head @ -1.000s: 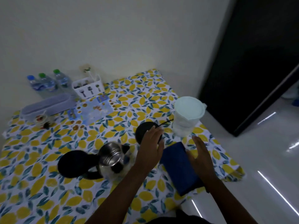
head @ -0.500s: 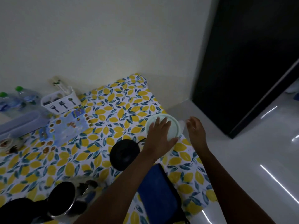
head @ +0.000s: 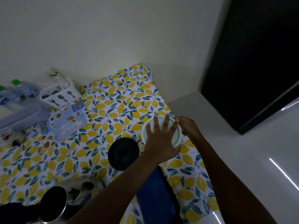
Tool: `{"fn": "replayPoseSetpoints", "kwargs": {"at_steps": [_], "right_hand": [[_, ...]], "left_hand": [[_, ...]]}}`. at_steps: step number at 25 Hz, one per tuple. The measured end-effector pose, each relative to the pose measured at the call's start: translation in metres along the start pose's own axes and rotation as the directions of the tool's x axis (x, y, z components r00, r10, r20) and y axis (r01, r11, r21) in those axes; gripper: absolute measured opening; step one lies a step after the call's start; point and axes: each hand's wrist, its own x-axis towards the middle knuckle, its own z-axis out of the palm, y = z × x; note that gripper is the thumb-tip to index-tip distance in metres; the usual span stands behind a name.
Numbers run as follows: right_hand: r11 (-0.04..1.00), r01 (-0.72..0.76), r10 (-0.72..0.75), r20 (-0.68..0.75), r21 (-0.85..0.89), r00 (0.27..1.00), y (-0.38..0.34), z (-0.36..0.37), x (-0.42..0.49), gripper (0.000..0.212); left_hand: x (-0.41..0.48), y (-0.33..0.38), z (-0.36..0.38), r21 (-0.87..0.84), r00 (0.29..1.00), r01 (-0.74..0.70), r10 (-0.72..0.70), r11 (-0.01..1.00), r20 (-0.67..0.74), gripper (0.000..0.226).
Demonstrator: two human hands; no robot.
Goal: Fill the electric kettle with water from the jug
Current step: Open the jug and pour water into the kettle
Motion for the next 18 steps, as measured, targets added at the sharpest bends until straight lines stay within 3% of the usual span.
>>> {"fn": "replayPoseSetpoints", "kwargs": {"at_steps": [4,10,15,18], "right_hand": [[0.997,-0.043,0.046,-0.037,0.067,0.998,0.008,0.002,-0.004,0.028],[0.965,-0.021,0.068,-0.171,0.263,0.983,0.012,0.017,-0.039,0.013],[0.961,0.037,0.016,-0.189,0.272,0.982,-0.004,0.042,-0.075,0.018],[0.973,0.052,-0.014,-0.166,0.226,0.986,-0.022,0.065,-0.091,0.017]], "left_hand": [[-0.004,0.004,-0.001,0.087,1.000,-0.019,0.020,0.996,-0.007,0.087],[-0.032,0.006,-0.001,0.149,1.000,-0.027,0.027,0.988,0.000,0.070],[-0.068,-0.009,-0.029,0.143,0.994,-0.111,0.111,0.984,0.004,0.070],[-0.102,-0.023,-0.049,0.095,0.997,-0.078,0.077,0.992,0.010,0.080]]}}
